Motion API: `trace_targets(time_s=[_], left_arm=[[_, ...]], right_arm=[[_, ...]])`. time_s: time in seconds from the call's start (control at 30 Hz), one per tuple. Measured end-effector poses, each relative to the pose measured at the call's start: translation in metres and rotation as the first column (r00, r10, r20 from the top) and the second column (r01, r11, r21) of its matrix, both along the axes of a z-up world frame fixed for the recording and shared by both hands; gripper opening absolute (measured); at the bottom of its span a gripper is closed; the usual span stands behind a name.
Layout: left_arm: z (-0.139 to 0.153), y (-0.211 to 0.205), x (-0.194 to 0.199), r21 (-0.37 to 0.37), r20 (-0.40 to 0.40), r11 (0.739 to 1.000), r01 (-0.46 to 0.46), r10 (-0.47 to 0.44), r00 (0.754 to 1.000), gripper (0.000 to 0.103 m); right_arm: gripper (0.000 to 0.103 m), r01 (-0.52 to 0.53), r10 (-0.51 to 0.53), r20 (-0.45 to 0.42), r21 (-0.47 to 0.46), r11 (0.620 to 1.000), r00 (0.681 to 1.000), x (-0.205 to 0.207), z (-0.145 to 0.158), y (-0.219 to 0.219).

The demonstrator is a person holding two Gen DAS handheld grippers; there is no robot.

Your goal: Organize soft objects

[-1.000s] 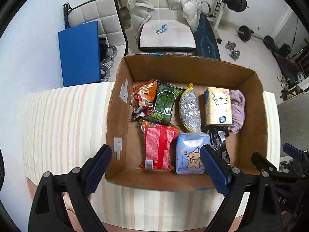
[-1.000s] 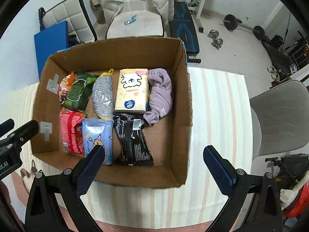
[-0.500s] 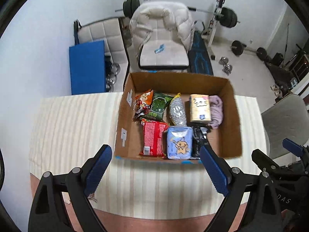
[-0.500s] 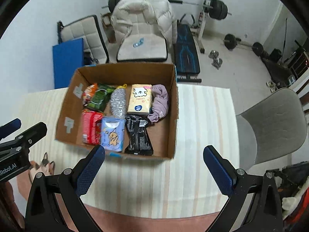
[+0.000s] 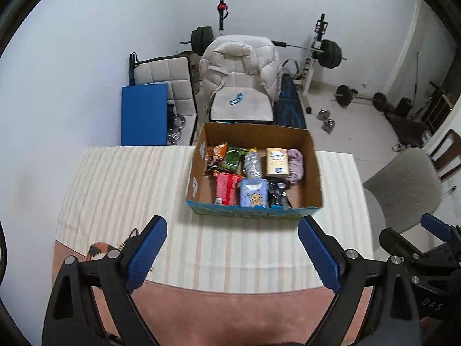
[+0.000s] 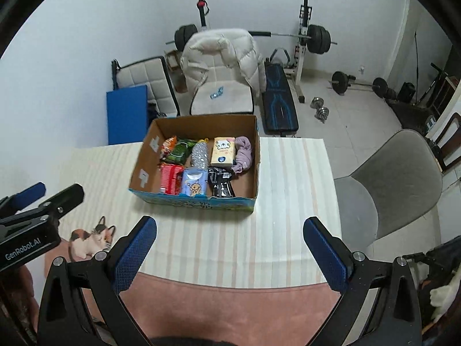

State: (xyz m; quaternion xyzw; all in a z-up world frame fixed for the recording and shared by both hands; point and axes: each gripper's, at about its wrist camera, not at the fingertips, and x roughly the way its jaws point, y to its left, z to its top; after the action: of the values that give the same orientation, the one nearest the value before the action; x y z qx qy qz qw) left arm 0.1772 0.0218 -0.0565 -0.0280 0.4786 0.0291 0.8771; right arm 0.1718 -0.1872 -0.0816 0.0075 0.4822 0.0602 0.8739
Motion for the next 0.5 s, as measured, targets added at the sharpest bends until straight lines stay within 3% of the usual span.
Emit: trace_targets(time_s=[0.2, 0.5], left_arm=[[0.026, -0.008, -0.033, 0.019, 0.055, 1.000, 0.020, -0.021, 0.998, 0.093], [0.044, -0.002, -0.061, 0.010, 0.093, 1.000, 0.006, -0.007, 0.996, 0.094]], right_arm=[[0.103, -0.020, 0.020, 0.045, -0.004, 1.000, 0.999, -0.038, 0.032, -0.001], [0.103, -0.031, 0.031, 0.063, -0.008, 0.999, 0.998, -0.069, 0.055, -0.003]])
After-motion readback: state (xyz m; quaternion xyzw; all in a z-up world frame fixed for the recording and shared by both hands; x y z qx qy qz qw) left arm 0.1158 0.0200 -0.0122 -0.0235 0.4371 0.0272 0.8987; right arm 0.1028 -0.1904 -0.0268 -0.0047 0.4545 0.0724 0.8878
